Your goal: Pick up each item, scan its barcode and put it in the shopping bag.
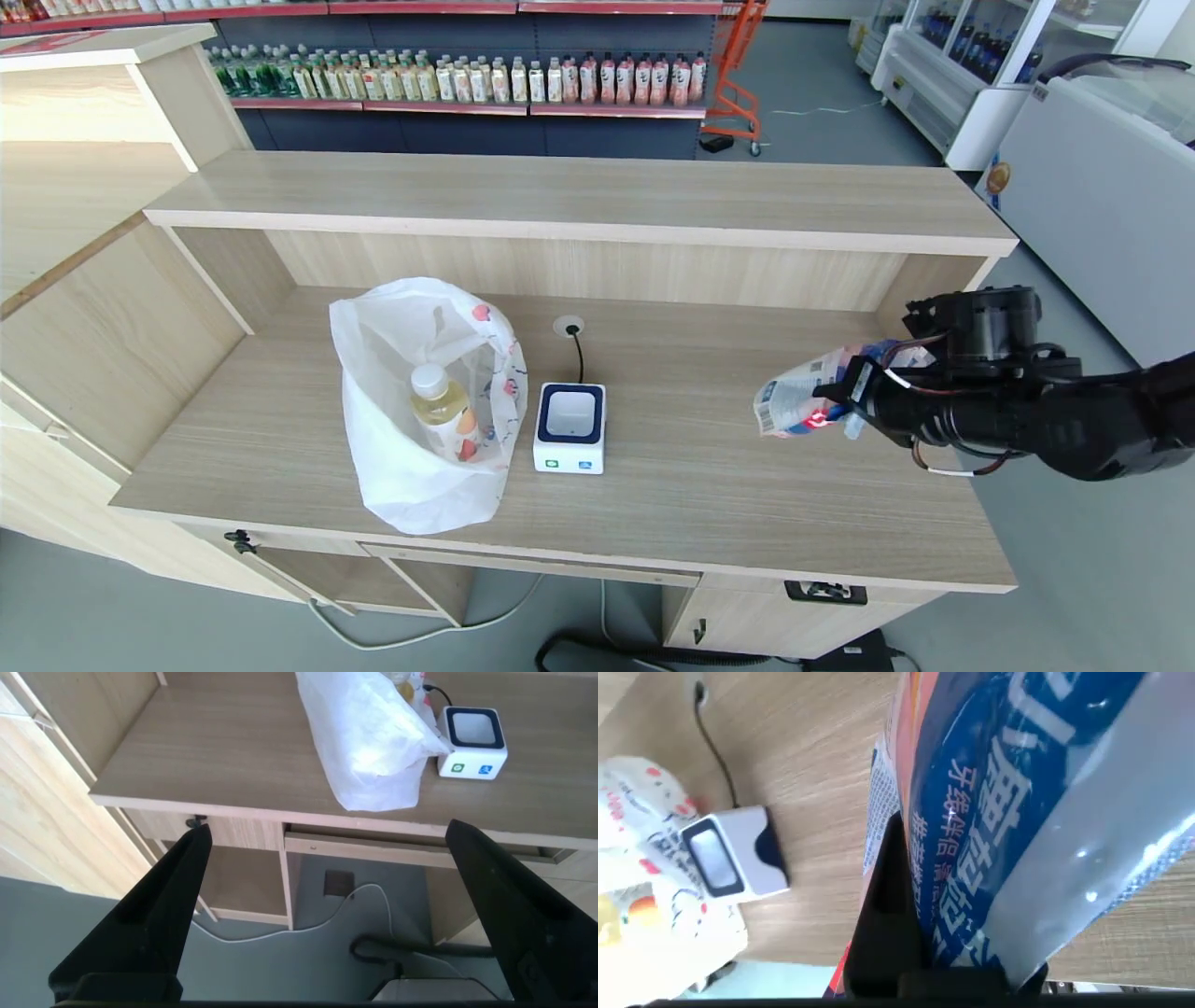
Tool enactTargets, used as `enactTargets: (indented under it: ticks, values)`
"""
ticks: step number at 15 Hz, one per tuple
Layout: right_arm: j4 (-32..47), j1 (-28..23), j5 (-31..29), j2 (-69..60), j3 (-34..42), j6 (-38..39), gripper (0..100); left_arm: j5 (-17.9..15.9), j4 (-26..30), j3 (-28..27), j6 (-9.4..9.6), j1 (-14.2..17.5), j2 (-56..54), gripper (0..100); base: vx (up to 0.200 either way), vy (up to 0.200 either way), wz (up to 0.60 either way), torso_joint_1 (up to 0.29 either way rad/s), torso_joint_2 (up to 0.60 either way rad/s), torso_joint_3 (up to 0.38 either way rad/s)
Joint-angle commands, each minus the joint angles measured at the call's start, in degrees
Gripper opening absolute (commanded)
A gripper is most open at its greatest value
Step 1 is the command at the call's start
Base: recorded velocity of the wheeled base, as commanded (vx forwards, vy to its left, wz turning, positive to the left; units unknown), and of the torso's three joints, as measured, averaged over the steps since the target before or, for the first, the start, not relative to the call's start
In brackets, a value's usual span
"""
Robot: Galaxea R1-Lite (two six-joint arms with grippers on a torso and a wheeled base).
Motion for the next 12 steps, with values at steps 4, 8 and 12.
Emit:
enactTargets:
  ticks: [4, 8, 12]
  values:
    - [-4.9, -4.0, 41.1, -19.6, 21.2, -27.9, 0, 0.0, 0.0, 0.0, 0.05, 0.0, 0.0, 100, 0.0, 0.0, 0.0, 0.0, 0.0, 0.0]
    - [-4.5, -2.0, 52.5, -21.3, 23.0, -34.4, 0, 0.0, 0.0, 0.0, -0.04, 0.0, 0.0, 100, 0.0, 0.0, 0.0, 0.0, 0.0, 0.0]
    - [2.1, 2.3, 52.6, -25.6, 22.4, -31.2, 0, 0.0, 0.0, 0.0, -0.04, 0.0, 0.0, 100, 0.0, 0.0, 0.0, 0.0, 0.0, 0.0]
